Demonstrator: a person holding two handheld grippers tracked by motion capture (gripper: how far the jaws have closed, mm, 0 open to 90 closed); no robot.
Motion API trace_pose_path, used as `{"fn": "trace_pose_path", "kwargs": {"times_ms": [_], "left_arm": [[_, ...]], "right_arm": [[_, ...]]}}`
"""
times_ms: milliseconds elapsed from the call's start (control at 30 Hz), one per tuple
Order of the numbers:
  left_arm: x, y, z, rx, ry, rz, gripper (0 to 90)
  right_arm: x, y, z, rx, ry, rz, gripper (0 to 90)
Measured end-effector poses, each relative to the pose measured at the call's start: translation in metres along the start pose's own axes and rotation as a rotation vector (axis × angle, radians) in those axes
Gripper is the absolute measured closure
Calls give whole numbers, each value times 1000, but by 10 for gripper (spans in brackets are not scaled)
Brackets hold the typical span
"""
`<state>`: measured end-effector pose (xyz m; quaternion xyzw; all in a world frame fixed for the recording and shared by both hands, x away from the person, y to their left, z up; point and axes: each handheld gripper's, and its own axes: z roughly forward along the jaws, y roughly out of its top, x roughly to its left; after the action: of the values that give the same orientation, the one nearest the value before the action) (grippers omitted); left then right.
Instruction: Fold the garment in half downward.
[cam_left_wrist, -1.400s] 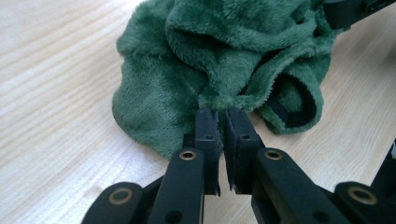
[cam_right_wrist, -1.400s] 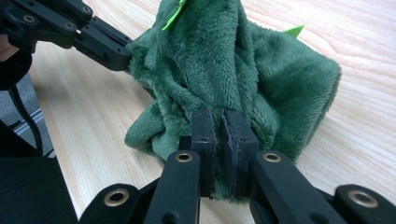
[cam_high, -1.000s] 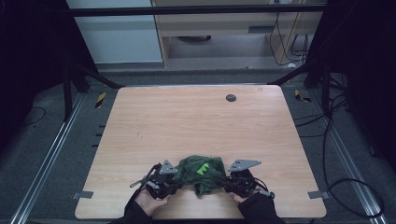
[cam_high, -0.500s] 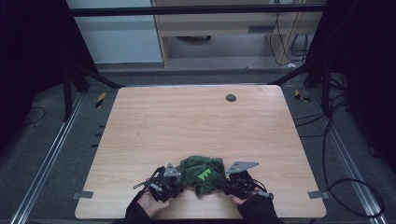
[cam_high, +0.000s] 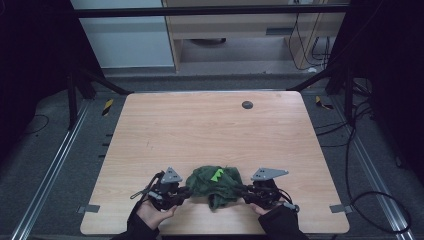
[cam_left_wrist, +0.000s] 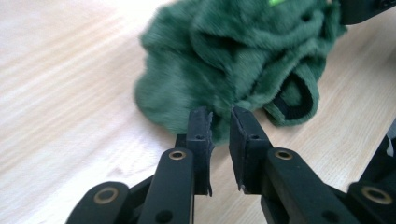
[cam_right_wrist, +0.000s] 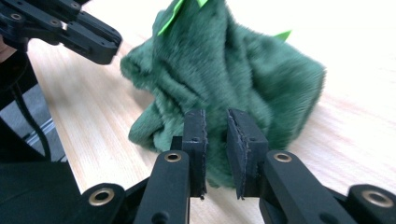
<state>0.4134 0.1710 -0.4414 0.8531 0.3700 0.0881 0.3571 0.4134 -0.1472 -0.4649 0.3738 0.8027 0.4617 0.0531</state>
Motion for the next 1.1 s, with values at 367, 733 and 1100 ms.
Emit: {"fn": "trace_pose_path", "kwargs": {"times_ms": [367, 733, 1100], "left_arm": [[25, 19, -9, -85, 62, -50, 859], [27, 44, 13, -112, 67, -46, 896], [15, 45, 40, -60, 42, -23, 897]], "right_arm": [[-14, 18, -12, -56, -60, 17, 827], [-27, 39, 0, -72, -78, 18, 900], [-21, 47, 25, -55, -39, 22, 899]]}}
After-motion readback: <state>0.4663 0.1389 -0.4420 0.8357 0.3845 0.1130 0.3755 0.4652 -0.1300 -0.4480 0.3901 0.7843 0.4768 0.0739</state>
